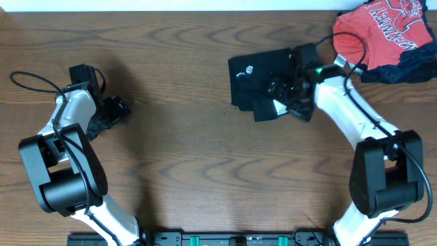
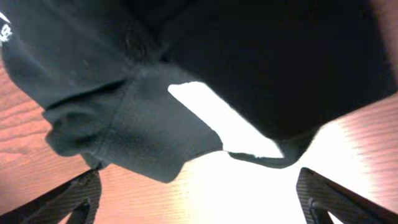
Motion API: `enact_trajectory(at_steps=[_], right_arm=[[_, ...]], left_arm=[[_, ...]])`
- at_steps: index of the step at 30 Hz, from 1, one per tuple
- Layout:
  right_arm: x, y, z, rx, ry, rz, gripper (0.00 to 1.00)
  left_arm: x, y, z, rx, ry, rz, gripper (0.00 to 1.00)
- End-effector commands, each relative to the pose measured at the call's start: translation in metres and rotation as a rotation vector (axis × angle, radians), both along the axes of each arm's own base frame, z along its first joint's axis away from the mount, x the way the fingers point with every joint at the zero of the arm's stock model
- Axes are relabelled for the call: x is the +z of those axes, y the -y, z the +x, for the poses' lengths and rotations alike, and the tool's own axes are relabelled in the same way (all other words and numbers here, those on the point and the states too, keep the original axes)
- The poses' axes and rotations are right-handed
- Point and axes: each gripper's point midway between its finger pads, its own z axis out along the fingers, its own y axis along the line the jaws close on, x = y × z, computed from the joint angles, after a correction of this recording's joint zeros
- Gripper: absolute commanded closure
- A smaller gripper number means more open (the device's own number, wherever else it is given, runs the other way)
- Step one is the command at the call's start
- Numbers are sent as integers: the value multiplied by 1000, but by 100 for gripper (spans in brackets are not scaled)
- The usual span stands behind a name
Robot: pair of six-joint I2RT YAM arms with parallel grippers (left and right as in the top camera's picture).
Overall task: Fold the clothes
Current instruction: 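Carry the black bundle with the right gripper onto the red clothes pile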
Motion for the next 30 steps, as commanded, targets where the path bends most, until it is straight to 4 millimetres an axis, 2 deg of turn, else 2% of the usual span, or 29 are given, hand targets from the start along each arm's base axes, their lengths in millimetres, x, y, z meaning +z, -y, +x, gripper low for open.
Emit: enact_trajectory(at_steps=[1, 3, 13, 19, 25, 27, 30], right_arm=[[-10, -11, -2, -53, -4, 36, 8], [-17, -12, 1, -41, 26, 32, 11], [-59, 8, -1, -64, 99, -72, 18], [-67, 10, 20, -39, 217, -97, 18], [-92, 11, 38, -19, 274, -127, 24], [-102, 9, 42, -6, 286, -129, 35], [-111, 7, 49, 43, 321, -137, 84]], left_arm=[[-5, -1, -4, 10, -15, -5, 2], [-5, -1, -5, 10, -17, -5, 2], [-5, 0, -6, 11, -22, -7, 2], [-6, 1, -10, 6, -41, -11, 2], [-6, 1, -10, 6, -41, -11, 2], [-6, 1, -10, 6, -41, -11, 2], [-6, 1, -10, 7, -40, -11, 2]])
